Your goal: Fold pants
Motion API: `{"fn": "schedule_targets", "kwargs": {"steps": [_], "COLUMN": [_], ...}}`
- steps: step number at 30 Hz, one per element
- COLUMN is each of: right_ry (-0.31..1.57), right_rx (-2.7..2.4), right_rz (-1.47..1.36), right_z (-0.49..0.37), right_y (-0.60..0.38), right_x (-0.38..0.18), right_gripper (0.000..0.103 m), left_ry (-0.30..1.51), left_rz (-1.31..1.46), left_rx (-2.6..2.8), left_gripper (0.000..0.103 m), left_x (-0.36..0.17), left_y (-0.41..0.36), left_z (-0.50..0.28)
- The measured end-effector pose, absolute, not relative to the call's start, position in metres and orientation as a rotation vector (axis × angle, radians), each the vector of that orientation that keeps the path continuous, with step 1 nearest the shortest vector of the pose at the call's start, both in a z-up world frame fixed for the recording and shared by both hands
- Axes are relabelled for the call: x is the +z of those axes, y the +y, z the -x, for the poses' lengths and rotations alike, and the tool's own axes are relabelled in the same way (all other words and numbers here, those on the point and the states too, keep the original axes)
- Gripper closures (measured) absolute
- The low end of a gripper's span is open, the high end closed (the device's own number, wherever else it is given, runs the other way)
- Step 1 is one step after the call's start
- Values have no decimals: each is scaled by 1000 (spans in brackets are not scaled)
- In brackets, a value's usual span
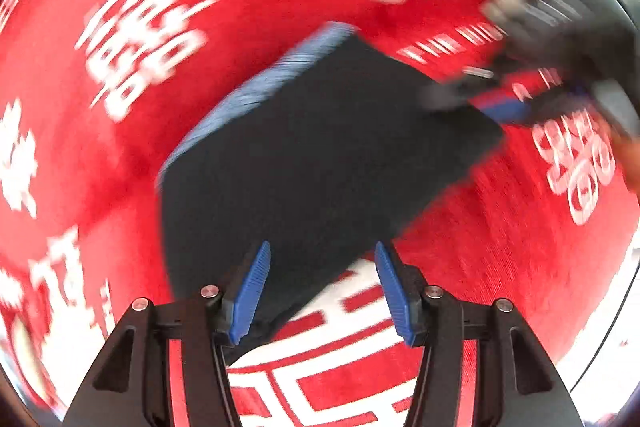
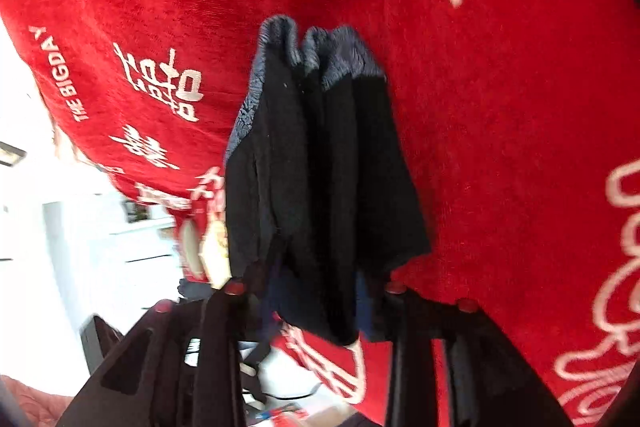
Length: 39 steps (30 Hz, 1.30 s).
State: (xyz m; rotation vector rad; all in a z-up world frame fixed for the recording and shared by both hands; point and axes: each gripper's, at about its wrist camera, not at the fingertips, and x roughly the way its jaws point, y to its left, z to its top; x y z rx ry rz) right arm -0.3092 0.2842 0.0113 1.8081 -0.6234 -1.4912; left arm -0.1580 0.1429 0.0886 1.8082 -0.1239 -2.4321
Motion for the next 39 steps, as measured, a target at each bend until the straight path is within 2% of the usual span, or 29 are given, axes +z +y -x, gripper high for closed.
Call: {"fn": "schedule_targets", "kwargs": {"steps": [2,6,9,10,11,12,14,16,17,19,32,34,36,38,39], "right_ry": [-488,-351,-240,-215,-206,-197,-157,-115,-100,-81,55,57,66,76,82], "right_rx": [-1624,-1750,-1770,-1762,-1745,-1715,-1706,-1713,-1712,-1700,-1757,-1768,-1785,-1799,-1804], "right_rz": [-1780,-1696,-1722,-1738,-1753,-1789,-1816,-1804,-1807,-1825,-1826,-1839,-1846,-1847,-1846], "right_z": [316,338,354,358,360,360,349,339,334,325,294,290,287,285,284], "right_y": [279,256,221,209,206,201,205,207,210,217,220,223,226,229,229], "right_x": [35,64,60,54,47,38,25,25,23,19,33,34,36,38,39], "right_gripper": [42,42,44,47,58,75,85,88,88,89,88,84,74,66,63], "left_ry": [-4,192,354,389,407,427,459,467,448,466,474,475,477,494,508], "left_rz": [-1757,-1701,-1689,-1687,-1689,-1700,-1737,-1759,-1758,-1752,-1751,-1747,-1744,-1758,-1764], "left_rx": [-2393,-2269,-2177,-2155,-2145,-2133,-2124,-2124,-2126,-2134,-2121,-2122,-2122,-2117,-2116], "left_gripper": [47,47,47,47,47,47,47,44,36,33,33,33,32,18,18], "left_x": [95,88,75,71,66,60,47,39,36,33,32,32,32,30,29], "left_y": [114,52,19,12,7,4,2,8,12,16,12,12,11,10,11], "left_z": [161,173,175,174,175,174,173,168,165,162,165,165,163,162,162]}}
